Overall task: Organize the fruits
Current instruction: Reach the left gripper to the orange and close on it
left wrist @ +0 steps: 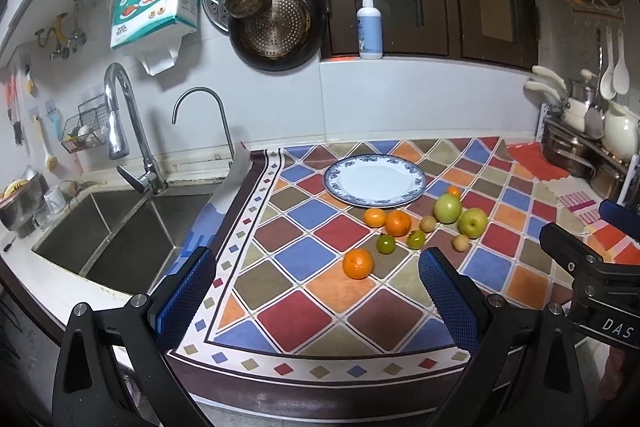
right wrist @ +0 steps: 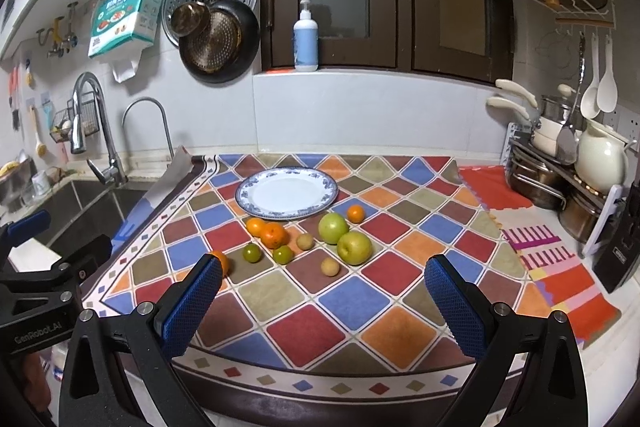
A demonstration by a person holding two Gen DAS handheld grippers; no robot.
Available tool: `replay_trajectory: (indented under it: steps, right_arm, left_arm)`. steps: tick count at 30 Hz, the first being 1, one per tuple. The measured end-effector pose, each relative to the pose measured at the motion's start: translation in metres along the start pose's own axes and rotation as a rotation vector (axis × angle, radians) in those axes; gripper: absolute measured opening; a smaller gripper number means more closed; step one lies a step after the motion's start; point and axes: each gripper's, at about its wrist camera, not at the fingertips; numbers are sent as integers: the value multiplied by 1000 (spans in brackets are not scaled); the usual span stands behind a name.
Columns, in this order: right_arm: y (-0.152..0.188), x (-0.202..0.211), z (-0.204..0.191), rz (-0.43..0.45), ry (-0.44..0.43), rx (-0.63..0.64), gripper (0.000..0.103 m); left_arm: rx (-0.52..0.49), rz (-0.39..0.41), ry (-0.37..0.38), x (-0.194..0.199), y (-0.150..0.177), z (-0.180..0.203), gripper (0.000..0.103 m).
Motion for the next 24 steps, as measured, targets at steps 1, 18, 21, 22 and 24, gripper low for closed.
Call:
replay_trajectory:
  steps: [1,18,21,22,24]
  right_arm:
    - [0,-4,-2,-7,-1,2,102]
    - [9,-103,-25,-143,25,30,97]
    - [12,-120,-29,-175,44,29,92]
    - [13,-126,-29,-186,53,24,92]
    - [15,-138,-29,-213,70,11,88]
  left_arm:
    - [-5,0,0,-4,1,-1,103]
    - [-158,-69,108,-101,11,-1,103]
    - [-177,-104,139,-123,13,-2,100]
    - [-178,-120,152,-130,14,-2,98]
    - [-175,-149,172,-144,16,-2,96]
Point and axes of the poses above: each gripper's, at about its wrist camera, not at the fingertips, and x roughly against the way its jaws point, z to its right, y to its underside, and after that the axes turned 5 degrees about y, right-handed
